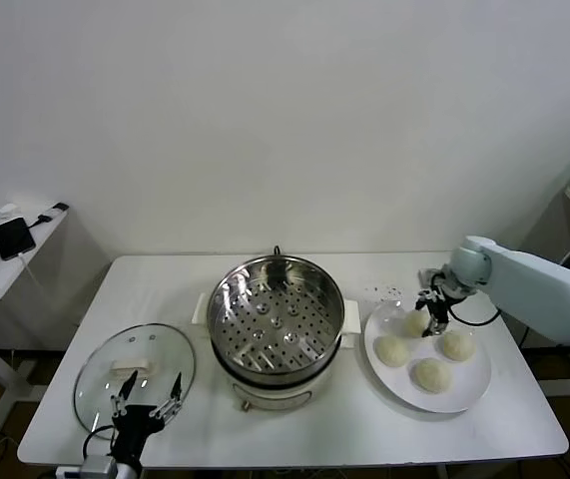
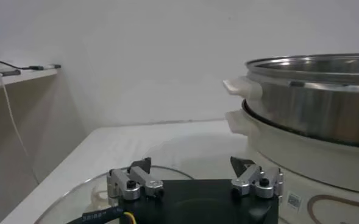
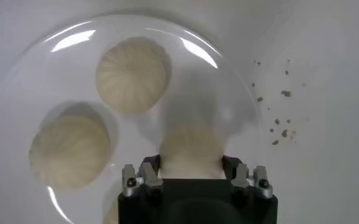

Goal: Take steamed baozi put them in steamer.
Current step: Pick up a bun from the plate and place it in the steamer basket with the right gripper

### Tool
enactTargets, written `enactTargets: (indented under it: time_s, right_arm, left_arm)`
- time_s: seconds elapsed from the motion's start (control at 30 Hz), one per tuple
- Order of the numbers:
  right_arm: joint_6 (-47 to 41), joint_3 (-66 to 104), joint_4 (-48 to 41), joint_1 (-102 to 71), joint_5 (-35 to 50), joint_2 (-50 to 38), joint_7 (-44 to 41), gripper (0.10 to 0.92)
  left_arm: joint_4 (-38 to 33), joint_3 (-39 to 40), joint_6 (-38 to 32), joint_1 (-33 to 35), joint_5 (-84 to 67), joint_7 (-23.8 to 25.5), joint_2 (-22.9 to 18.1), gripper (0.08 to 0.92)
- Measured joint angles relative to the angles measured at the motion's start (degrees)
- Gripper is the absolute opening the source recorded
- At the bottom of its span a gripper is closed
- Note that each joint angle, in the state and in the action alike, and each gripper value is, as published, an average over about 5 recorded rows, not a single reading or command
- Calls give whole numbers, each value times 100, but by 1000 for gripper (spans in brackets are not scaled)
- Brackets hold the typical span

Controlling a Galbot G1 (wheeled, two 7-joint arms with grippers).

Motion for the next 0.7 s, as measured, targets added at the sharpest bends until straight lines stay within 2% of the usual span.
enactTargets:
  time_s: [0.43, 0.57, 0.7]
  right_arm:
    - [1091, -1510, 1458, 2778, 1064, 715, -267, 677]
    - [1591, -1646, 1976, 3132, 983, 1103, -244, 678]
    - [2175, -1655, 2221, 3160, 548, 1489, -160, 686]
  left_arm:
    - [-115, 112, 79, -84, 37, 22, -25, 823]
    - [-120, 127, 117, -113, 52, 23, -35, 823]
    - [-146, 135, 144, -122, 38, 24, -37, 823]
